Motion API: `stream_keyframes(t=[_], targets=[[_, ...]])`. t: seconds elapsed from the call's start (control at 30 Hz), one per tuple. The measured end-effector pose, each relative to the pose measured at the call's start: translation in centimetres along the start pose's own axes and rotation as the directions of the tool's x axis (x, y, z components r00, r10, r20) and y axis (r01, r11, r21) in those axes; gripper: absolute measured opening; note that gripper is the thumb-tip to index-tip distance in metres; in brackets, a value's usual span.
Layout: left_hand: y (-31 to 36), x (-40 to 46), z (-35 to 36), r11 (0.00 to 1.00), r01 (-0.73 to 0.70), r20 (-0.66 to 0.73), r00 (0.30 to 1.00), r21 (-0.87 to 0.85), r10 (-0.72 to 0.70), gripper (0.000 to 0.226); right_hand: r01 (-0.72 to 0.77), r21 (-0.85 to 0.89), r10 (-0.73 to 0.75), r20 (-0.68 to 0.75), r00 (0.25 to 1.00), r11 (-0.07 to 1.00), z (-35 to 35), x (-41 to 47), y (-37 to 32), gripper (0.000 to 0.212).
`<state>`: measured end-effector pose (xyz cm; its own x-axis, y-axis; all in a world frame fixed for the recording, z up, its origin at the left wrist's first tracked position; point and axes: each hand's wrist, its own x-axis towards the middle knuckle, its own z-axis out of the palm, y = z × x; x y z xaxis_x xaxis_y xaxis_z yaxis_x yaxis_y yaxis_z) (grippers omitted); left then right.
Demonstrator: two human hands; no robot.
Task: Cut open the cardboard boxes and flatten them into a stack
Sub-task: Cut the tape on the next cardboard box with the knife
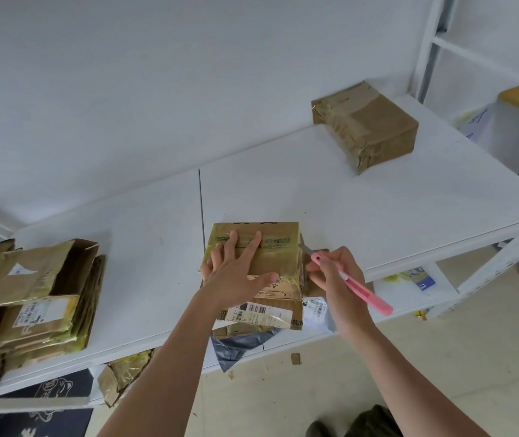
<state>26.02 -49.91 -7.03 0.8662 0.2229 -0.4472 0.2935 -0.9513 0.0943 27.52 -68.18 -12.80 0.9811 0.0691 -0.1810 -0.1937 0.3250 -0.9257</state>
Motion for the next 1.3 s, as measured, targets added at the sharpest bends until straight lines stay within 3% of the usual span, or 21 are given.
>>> stream_keyframes(t=[0.3, 0.4, 0.53, 0.6, 0.67, 0.73, 0.83, 0.9, 1.0, 1.1, 1.2, 1.3], targets=[[0.0, -0.1, 0.0, 0.999, -0.008, 0.001, 1.000, -0.035, 0.008, 0.087, 0.073, -0.141, -0.066, 0.049, 0.997, 0.987, -1.2, -2.2, 1.2, 0.014], [-0.1, -0.3, 0.0, 0.996, -0.011, 0.007, 1.000, -0.091, 0.011, 0.088, 0.178, -0.275, -0.131, 0.179, 0.975, 0.945, -2.4, -1.9, 0.5, 0.008], [0.1, -0.2, 0.2, 0.987, -0.006, 0.001, 1.000, -0.163, 0.006, 0.088, 0.257, -0.371, -0.114, 0.365, 0.924, 0.892, -5.1, -1.7, -1.2, 0.023], [0.3, 0.0, 0.4, 0.981, 0.005, 0.007, 1.000, -0.193, -0.004, 0.088, 0.349, -0.371, -0.215, 0.355, 0.910, 0.861, -6.3, -0.4, -2.1, 0.018], [0.4, 0.2, 0.6, 0.972, 0.011, 0.006, 1.000, -0.236, -0.010, 0.082, 0.429, -0.498, -0.322, 0.289, 0.902, 0.753, -7.5, 2.9, -2.3, 0.009], [0.5, 0.3, 0.9, 0.966, 0.021, -0.025, 0.999, -0.257, -0.028, 0.074, 0.479, -0.695, -0.344, 0.338, 0.876, 0.536, -9.0, 7.3, -1.7, 0.004], [0.7, 0.2, 1.8, 0.984, 0.026, -0.113, 0.993, -0.177, -0.046, 0.079, 0.484, -0.864, -0.258, 0.439, 0.860, 0.141, -10.6, 12.2, 0.1, 0.015], [0.7, 0.1, 2.2, 0.986, 0.019, -0.155, 0.987, -0.167, -0.045, 0.082, 0.446, -0.894, -0.229, 0.426, 0.875, 0.040, -10.8, 13.6, 0.5, 0.024], [0.6, 0.0, 2.2, 0.983, 0.010, -0.169, 0.985, -0.184, -0.042, 0.083, 0.324, -0.939, -0.122, 0.310, 0.943, 0.119, -9.8, 14.5, -0.2, 0.045], [0.2, -0.2, 1.8, 0.987, -0.008, -0.137, 0.991, -0.159, -0.014, 0.082, 0.249, -0.961, -0.107, 0.237, 0.966, 0.120, -8.0, 14.5, -1.7, 0.059], [-1.3, -0.8, 0.7, 0.976, -0.084, -0.096, 0.993, -0.202, 0.066, 0.081, 0.443, -0.859, -0.139, 0.420, 0.897, 0.257, -4.0, 12.3, -3.6, 0.048], [-2.5, -1.6, 0.2, 0.960, -0.146, -0.095, 0.987, -0.240, 0.127, 0.087, 0.631, -0.649, -0.044, 0.682, 0.730, 0.425, 1.5, 8.3, -5.0, 0.047]])
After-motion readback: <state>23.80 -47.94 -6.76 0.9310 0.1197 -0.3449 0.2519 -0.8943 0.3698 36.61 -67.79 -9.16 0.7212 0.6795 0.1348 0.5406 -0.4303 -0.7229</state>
